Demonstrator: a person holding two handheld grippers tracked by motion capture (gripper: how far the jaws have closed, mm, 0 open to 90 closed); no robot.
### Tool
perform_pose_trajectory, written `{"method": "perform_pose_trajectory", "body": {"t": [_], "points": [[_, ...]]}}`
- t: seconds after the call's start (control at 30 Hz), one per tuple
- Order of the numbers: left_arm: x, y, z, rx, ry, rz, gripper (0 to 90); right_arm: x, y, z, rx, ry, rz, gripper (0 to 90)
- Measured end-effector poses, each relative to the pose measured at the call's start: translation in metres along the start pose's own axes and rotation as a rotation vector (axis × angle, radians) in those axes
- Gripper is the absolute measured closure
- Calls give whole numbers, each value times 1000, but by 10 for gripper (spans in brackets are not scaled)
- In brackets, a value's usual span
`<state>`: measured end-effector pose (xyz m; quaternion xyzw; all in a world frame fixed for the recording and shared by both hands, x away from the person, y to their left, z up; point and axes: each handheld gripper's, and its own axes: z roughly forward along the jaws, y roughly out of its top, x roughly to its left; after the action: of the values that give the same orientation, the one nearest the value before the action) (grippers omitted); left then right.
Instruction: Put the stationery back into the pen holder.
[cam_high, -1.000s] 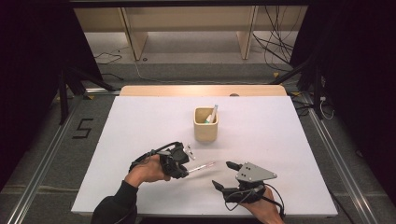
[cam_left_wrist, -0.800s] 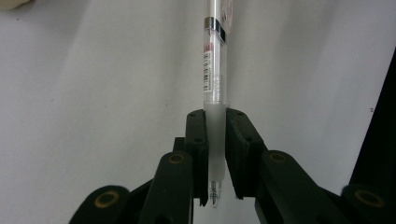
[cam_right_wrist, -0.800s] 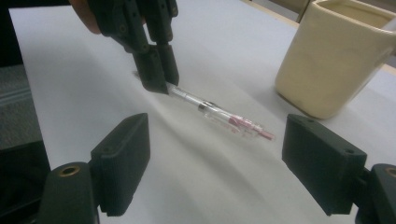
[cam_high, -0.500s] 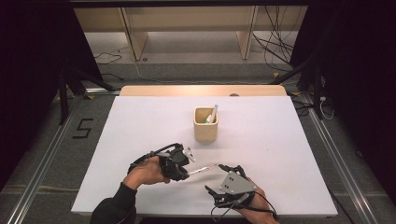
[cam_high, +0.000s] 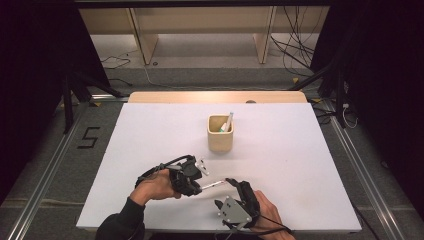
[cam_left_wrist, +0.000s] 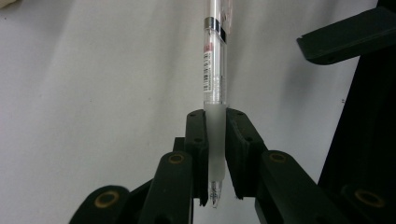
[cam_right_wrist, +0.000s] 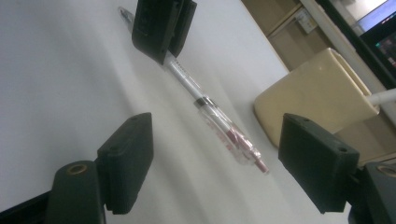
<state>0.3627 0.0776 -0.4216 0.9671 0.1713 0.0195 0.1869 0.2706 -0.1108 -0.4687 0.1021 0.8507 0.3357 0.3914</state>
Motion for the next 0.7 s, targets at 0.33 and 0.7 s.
{"method": "perform_pose_trajectory", "body": {"t": [0.33,0.7], "points": [[-3,1,0,10,-7,8,795,21,9,15,38,-91,-229,342],[-7,3,2,25,-16,18,794,34,15,26,54,-129,-347,440]]}}
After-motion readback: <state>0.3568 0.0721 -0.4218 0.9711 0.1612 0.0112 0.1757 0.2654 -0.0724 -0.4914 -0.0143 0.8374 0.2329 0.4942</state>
